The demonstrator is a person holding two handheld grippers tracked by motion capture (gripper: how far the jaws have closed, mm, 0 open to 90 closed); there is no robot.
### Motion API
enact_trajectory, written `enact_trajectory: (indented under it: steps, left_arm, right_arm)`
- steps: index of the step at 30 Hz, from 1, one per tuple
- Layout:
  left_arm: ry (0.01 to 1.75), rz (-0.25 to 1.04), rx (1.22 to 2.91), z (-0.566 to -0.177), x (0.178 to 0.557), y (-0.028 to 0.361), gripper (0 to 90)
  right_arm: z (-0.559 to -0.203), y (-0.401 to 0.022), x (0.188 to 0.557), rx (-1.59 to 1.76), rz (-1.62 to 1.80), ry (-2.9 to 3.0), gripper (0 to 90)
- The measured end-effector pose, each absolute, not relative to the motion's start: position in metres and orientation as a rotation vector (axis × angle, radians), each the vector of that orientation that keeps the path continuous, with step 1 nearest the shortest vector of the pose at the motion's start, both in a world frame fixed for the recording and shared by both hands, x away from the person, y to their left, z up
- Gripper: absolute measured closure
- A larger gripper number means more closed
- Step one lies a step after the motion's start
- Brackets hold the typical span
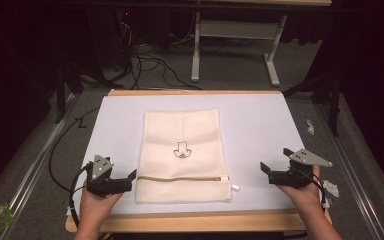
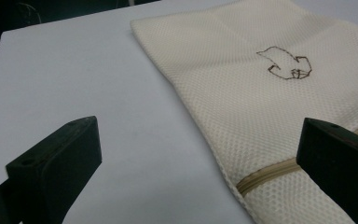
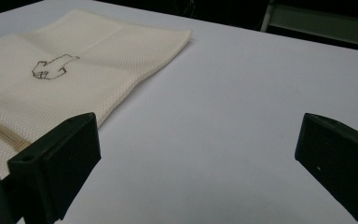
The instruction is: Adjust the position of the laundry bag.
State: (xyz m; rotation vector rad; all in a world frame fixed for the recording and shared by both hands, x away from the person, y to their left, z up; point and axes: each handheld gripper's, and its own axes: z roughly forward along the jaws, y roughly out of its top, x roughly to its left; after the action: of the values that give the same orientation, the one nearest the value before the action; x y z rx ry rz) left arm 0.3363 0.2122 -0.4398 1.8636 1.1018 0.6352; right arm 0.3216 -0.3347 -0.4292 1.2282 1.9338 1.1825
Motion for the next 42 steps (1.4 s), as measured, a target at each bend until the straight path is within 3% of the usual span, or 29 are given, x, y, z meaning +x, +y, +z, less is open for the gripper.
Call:
enact_trajectory:
  steps: [14, 20, 32, 42]
  left_arm:
    - [1.103, 0.616, 1.861, -0.441, 0.339, 0.211, 1.8]
    - [1.094, 0.615, 1.872, -0.442, 0.338, 0.206, 2.1]
    - [1.076, 0.610, 1.852, -0.443, 0.340, 0.203, 2.8]
    - [1.059, 0.610, 1.858, -0.443, 0.342, 0.203, 3.3]
  right_arm:
    - [-0.428, -0.329, 0.318, 1.216, 1.203, 1.948, 6.4]
    - [-0.427, -0.315, 0.319, 1.186, 1.249, 1.977, 18.4]
    - [-0.450, -0.249, 0.389, 1.239, 1.103, 2.151, 31.1]
    - [-0.460, -0.215, 0.423, 1.261, 1.059, 2.185, 34.6]
